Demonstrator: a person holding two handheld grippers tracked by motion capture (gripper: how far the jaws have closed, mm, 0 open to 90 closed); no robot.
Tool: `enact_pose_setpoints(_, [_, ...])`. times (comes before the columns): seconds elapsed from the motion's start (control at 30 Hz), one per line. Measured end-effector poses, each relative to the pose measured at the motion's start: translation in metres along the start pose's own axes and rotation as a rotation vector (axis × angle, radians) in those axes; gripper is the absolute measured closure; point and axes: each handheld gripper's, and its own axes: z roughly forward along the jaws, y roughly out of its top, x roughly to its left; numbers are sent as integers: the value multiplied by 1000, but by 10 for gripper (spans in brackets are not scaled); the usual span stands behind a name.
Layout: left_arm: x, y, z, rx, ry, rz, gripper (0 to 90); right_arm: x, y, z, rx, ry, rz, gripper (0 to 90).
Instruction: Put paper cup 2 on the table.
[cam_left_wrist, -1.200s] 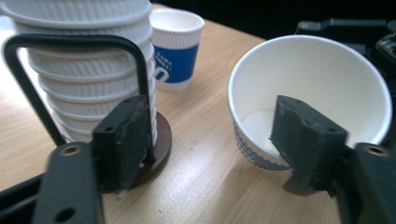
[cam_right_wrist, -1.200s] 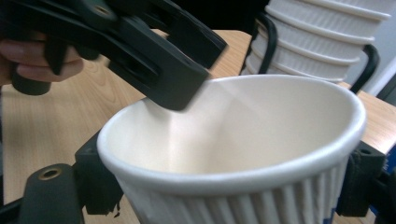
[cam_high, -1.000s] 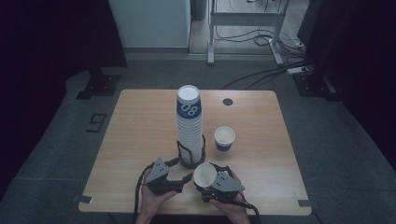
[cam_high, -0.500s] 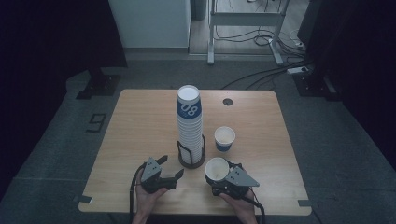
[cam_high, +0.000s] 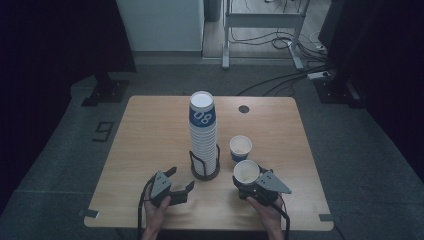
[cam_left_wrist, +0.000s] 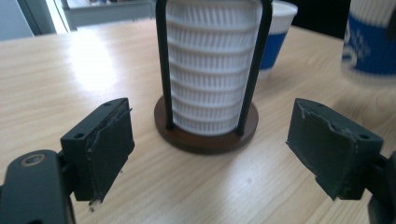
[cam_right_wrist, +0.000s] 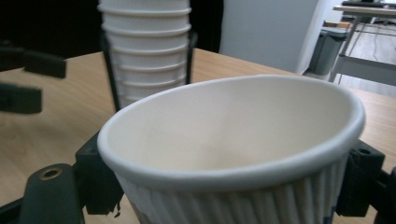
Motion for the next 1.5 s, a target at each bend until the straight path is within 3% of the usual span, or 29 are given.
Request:
enact_pose_setpoints(0.2, [1,-1,-2,-22,20,9,141,-16,3,1,-7,-58,30,162])
enact_pose_setpoints(0.57, [3,-1,-1,-19,31,3,141,-50,1,0,-36,-163,103,164])
enact_pose_setpoints(0.63, [4,-2,-1,-17,16,-4,141,-55,0,2,-46,-184,115,165])
enact_pose_setpoints(0.7, [4,-3,-1,-30,33,6,141,-61,0,6,-55,-215,123,165])
enact_pose_setpoints(0.77, [6,-5,-2,-52,31,-15,141,-66,1,10,-56,-228,136,165])
enact_pose_setpoints(0.83, [6,-9,-1,-47,57,-11,142,-71,2,13,-49,-252,136,165])
enact_pose_setpoints(0.9, [6,-12,0,-36,41,-19,142,-75,2,16,-54,-259,147,165])
enact_pose_setpoints(1.0, [7,-11,-1,-54,33,-32,141,-81,0,24,-41,-272,159,165])
enact_pose_setpoints(1.1, [7,-12,0,-41,54,-20,141,-87,-4,31,-18,-279,166,164])
enact_pose_setpoints(1.33, [10,-17,-8,-115,82,-63,141,-96,-15,45,34,-308,148,161])
enact_pose_setpoints(1.5, [8,-18,-10,-136,86,-46,141,-99,-21,52,73,-311,150,157])
